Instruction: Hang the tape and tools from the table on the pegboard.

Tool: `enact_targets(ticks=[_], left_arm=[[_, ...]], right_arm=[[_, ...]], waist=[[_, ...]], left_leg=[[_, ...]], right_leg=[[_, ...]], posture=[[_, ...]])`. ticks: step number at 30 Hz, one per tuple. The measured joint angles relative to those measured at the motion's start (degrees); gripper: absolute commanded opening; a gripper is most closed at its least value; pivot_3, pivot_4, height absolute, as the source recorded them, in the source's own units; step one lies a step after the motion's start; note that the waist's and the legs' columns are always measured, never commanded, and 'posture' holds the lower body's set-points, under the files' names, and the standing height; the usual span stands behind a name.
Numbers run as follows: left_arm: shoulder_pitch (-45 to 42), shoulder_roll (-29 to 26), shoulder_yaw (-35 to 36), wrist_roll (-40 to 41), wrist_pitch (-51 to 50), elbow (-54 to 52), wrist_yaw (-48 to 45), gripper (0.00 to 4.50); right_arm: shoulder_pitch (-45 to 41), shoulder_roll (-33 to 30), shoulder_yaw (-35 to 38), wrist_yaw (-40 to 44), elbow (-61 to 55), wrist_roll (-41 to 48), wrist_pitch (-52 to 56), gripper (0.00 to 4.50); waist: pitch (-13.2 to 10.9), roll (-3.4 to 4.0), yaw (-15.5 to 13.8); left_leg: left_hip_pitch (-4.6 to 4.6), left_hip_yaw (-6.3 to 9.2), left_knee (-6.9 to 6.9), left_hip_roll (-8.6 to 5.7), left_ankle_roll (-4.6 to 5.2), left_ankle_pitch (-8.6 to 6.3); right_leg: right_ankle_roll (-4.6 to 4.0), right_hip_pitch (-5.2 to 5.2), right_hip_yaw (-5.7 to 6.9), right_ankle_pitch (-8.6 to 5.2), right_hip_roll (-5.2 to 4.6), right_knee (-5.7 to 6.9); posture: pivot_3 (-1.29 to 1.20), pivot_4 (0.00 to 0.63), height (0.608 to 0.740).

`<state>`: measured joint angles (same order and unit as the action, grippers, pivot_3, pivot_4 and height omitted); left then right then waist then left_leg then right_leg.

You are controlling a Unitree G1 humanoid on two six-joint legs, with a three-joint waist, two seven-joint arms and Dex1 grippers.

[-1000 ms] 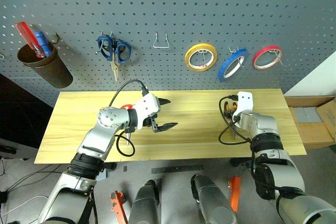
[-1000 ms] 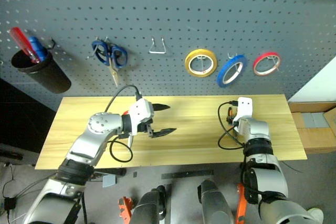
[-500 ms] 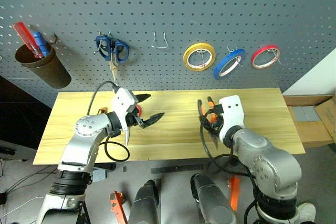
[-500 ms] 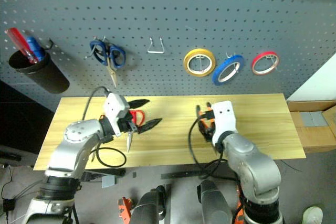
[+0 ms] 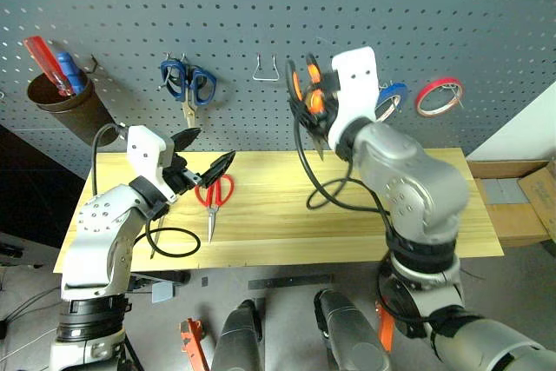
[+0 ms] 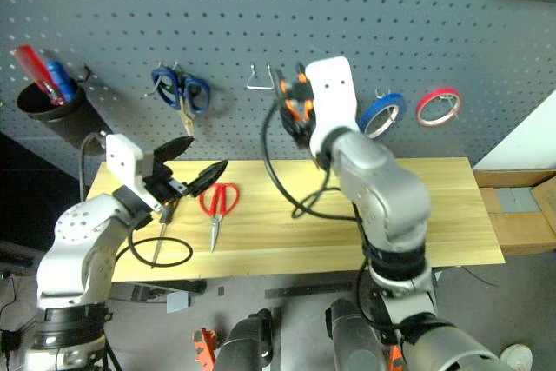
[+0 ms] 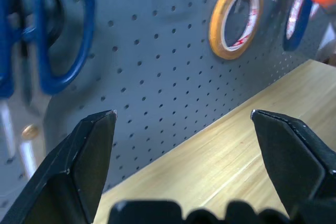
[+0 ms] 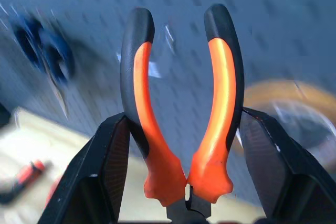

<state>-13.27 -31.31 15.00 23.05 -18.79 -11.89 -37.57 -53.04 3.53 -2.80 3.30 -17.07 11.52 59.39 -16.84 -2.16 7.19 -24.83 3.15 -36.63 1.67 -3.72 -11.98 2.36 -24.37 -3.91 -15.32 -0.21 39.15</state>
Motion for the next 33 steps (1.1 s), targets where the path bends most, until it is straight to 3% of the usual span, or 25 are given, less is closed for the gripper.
enact_targets(ticks=[11, 22, 33], left_arm=[[-2.0, 0.0, 0.7, 1.9, -1.0, -2.3, 2.1, 4.43], [-7.3, 1.3, -3.0, 2.0, -1.0, -2.7, 2.7, 4.43], [-11.0, 2.9, -5.2, 1.4, -0.4, 0.9, 3.6, 4.43]], right_arm=[[-16.0, 4.5, 1.9, -0.9, 25.6, -2.1, -26.9, 2.65], [-15.4, 1.2, -1.3, -1.4, 37.7, -11.3, -50.5, 2.65], [-12.9, 1.7, -0.8, -3.2, 47.5, -13.1, -63.2, 2.65]], waist=[[0.6, -0.44, -3.3], [0.7, -0.46, -5.0], [0.7, -0.46, -5.1]], left_leg=[[-0.01, 0.01, -0.02, -0.01, -0.01, 0.00], [-0.02, -0.03, -0.03, 0.00, -0.02, 0.01], [-0.01, -0.03, -0.06, 0.01, -0.03, 0.01]], right_leg=[[-0.12, -0.01, 0.11, 0.07, 0.00, -0.03], [-0.16, -0.01, 0.15, 0.10, -0.01, -0.04], [-0.20, -0.01, 0.15, 0.12, 0.00, 0.01]], posture=[[0.02, 0.186, 0.740], [0.02, 0.196, 0.740], [0.03, 0.202, 0.740]])
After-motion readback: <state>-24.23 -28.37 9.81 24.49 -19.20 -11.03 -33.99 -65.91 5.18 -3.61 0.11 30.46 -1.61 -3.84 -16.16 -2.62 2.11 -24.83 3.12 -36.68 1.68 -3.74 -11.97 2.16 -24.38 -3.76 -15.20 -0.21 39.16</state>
